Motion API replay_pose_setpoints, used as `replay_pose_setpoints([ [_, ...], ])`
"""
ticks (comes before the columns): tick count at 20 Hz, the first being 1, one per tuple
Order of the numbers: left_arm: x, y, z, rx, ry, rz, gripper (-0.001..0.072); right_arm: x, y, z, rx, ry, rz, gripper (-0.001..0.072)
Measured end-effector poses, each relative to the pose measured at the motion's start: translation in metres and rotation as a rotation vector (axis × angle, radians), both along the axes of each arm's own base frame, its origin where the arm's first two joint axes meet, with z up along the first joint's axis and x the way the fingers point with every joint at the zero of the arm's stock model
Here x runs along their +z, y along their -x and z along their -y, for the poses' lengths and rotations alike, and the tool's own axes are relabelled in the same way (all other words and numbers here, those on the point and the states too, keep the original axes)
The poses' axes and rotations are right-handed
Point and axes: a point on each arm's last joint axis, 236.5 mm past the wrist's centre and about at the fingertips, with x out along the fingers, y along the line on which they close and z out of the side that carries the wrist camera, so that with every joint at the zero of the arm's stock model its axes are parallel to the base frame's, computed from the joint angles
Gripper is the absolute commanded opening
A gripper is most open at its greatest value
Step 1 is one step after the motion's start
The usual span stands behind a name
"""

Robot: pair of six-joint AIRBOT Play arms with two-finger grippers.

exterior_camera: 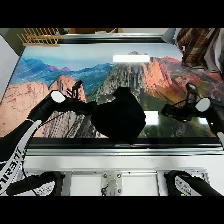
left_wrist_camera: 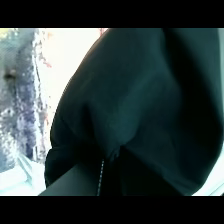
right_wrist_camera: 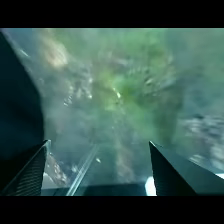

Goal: Fold the clothes and pants, and hang the long-sleeved shirts on hangers.

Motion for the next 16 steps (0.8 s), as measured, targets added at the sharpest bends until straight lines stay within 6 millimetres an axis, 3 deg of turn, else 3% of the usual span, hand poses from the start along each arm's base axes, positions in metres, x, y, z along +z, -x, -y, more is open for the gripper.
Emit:
replay_pose_setpoints([
  [1,-0.001,0.001,-0.002,0.001,-0.005,0.001,0.0010,-0.015,-0.004,-0.007,0.009,-0.037,-0.024,0.0594],
  [4,-0.005,0.004,-0.005,0.002,-0.014,-0.008,0.0010,-0.050,-0.018,-0.042,0.044,-0.170,-0.047,0.0594],
  [10,-0.008,0.007,-0.007,0.003,-0.017,-0.015,0.0010,-0.074,-0.042,-0.105,0.106,-0.298,-0.012,0.0576],
  [11,-0.008,0.007,-0.007,0.002,-0.018,-0.015,0.0011,-0.075,-0.045,-0.111,0.117,-0.296,-0.003,0.0426],
  [12,-0.008,0.007,-0.007,0.002,-0.018,-0.015,0.0010,-0.076,-0.050,-0.116,0.125,-0.289,0.014,0.0123],
  [13,-0.008,0.007,-0.007,0.002,-0.018,-0.016,0.0010,-0.078,-0.052,-0.119,0.134,-0.279,0.024,0.0009],
  [16,0.001,0.003,-0.013,0.014,-0.030,0.002,0.0009,-0.059,-0.069,-0.128,0.152,-0.279,0.090,0.0008],
])
